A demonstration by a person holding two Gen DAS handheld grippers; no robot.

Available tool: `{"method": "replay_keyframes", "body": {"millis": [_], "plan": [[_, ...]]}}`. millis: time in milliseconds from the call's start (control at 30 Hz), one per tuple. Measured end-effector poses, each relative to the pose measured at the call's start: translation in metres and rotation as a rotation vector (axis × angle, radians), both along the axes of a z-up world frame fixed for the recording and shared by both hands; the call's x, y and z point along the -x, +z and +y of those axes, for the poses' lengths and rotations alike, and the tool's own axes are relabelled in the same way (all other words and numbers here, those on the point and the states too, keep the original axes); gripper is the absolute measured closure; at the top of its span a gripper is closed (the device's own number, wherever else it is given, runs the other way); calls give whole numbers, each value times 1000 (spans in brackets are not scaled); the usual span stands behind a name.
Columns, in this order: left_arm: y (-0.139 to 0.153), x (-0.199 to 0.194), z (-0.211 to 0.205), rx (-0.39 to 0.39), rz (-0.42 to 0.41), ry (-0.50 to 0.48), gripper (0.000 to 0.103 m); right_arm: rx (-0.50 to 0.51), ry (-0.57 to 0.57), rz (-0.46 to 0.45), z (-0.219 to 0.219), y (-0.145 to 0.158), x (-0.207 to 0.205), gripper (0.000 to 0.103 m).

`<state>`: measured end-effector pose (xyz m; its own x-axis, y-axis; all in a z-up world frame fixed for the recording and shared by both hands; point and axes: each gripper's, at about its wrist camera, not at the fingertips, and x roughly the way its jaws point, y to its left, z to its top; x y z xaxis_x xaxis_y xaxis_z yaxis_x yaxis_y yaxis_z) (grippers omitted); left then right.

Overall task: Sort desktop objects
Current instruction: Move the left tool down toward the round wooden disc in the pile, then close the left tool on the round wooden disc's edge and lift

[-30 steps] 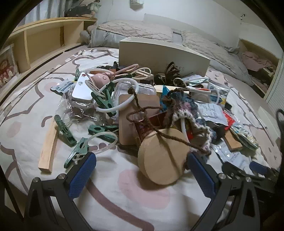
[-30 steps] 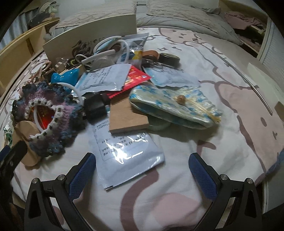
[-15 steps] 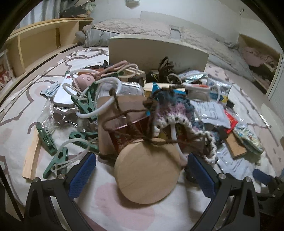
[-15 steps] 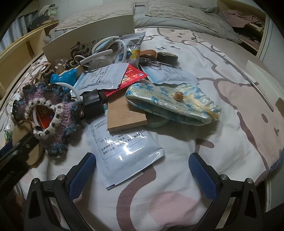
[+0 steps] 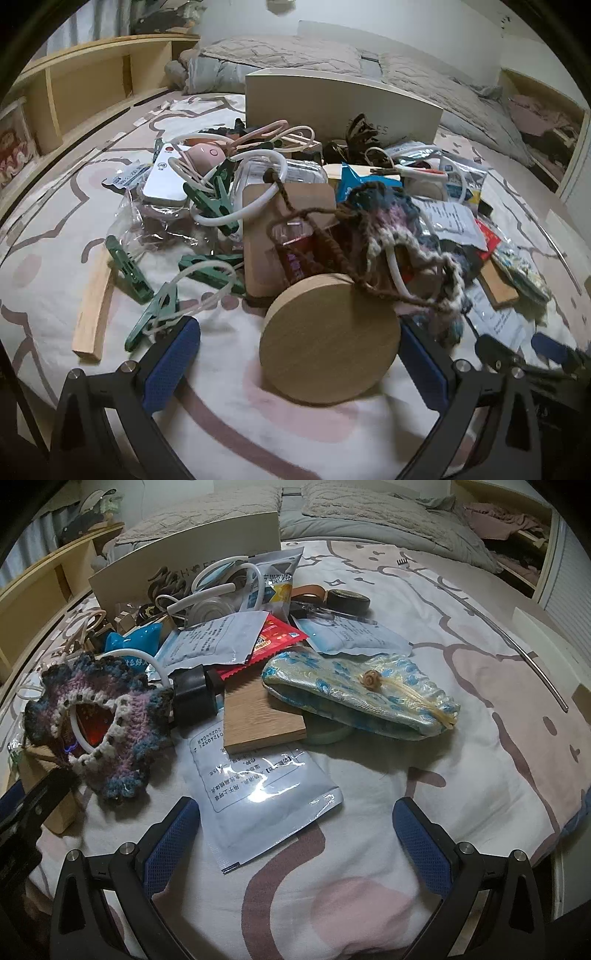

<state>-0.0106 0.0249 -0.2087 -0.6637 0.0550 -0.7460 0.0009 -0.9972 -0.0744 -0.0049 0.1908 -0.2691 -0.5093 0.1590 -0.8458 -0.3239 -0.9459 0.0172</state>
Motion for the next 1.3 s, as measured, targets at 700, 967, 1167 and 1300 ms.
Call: {"method": "replay_keyframes", "body": {"millis": [700,967,1167,1300], "plan": [[-6,-3,0,-104,-37,-44,14,-1,2,10,0,-2,-1,0],[3,-9,4,-119,-28,-105,34,-9,4,24,1,-4,-2,0],[12,-11,-3,-117,-82,-109,34,-11,3,26,0,-4,-2,0],[19,-11,-7,-120,-166,-137,35,-11,3,25,-1,-3,-2,0]]}}
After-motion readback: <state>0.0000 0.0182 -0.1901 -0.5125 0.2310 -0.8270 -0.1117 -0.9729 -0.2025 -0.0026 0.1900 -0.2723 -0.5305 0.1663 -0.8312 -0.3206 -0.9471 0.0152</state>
